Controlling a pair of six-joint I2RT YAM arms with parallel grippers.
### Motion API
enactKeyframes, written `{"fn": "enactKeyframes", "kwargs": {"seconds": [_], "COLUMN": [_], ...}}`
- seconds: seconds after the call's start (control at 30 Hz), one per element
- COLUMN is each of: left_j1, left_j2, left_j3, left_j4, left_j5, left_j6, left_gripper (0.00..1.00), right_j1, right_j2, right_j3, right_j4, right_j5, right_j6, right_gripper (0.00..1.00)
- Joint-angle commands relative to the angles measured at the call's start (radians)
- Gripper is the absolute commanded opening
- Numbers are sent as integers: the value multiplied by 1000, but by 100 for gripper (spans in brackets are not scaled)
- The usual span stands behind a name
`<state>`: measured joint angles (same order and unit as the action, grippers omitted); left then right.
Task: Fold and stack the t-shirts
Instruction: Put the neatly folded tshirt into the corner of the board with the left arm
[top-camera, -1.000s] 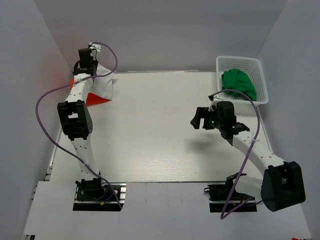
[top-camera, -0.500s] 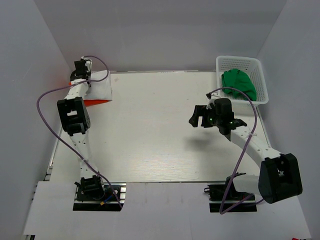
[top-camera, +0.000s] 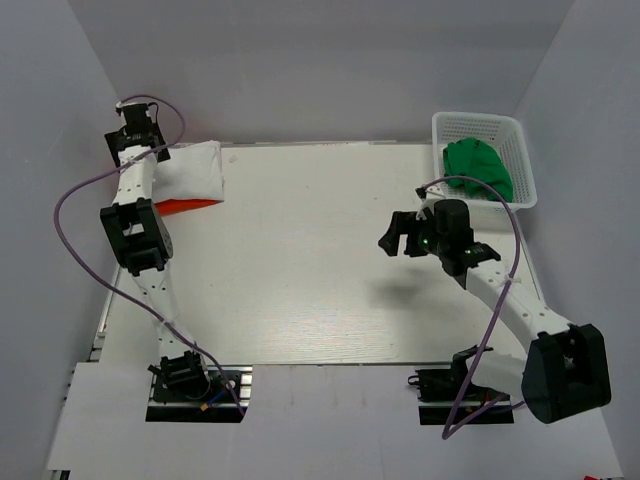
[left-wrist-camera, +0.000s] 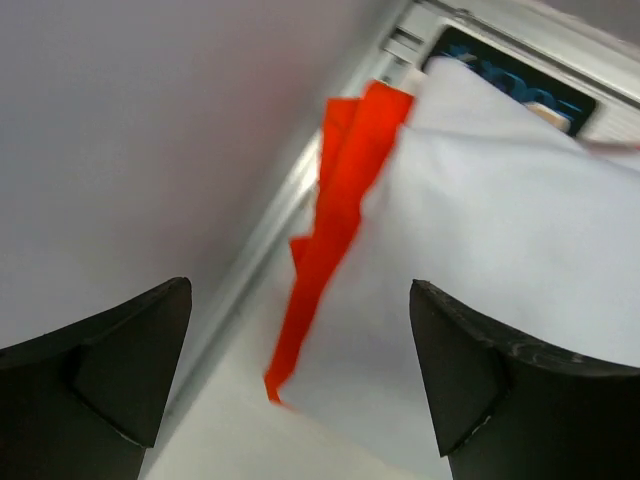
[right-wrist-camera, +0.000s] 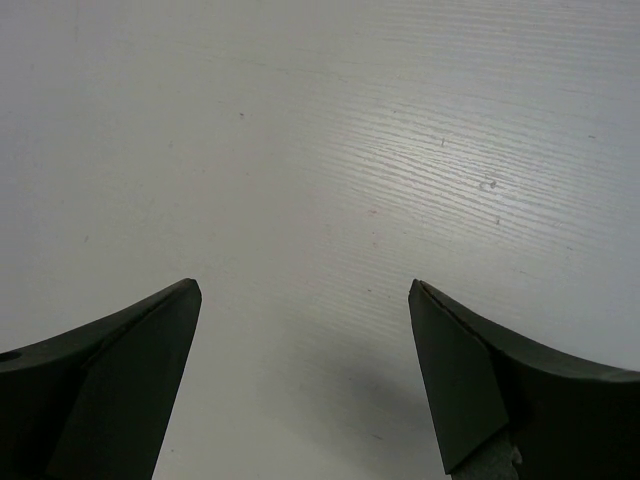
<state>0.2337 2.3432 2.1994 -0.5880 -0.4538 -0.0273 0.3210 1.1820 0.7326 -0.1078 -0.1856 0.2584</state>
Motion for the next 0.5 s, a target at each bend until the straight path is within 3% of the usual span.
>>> {"fn": "enactKeyframes", "kwargs": {"seconds": [0.0, 0.1, 0.27, 0.3, 0.33, 0.47], "left_j1": [-30, -65, -169, -210, -232, -319], "left_j2": [-258, -455, -769, -829, -943, -1102], "left_j3": [-68, -293, -751, -836, -1016, -1377], "left_j4": [-49, 46, 247, 285, 385, 548], "left_j5": [179, 404, 440, 466, 539, 648], "left_j6": [-123, -149, -275, -327, -342, -419], "left_gripper": [100, 100, 100, 100, 100, 100], "right_j1": [-3, 1, 1, 3, 1, 3], "right_j2": [-60, -87, -134, -139, -162, -205], "right_j3": [-22, -58, -114, -121, -128, -182], "right_j4": [45, 78, 94, 97, 126, 135], "right_j5": [-3, 9, 40, 46, 48, 51], "right_j6": [8, 36, 68, 88, 93, 108], "right_gripper": [90, 90, 90, 90, 90, 90]}}
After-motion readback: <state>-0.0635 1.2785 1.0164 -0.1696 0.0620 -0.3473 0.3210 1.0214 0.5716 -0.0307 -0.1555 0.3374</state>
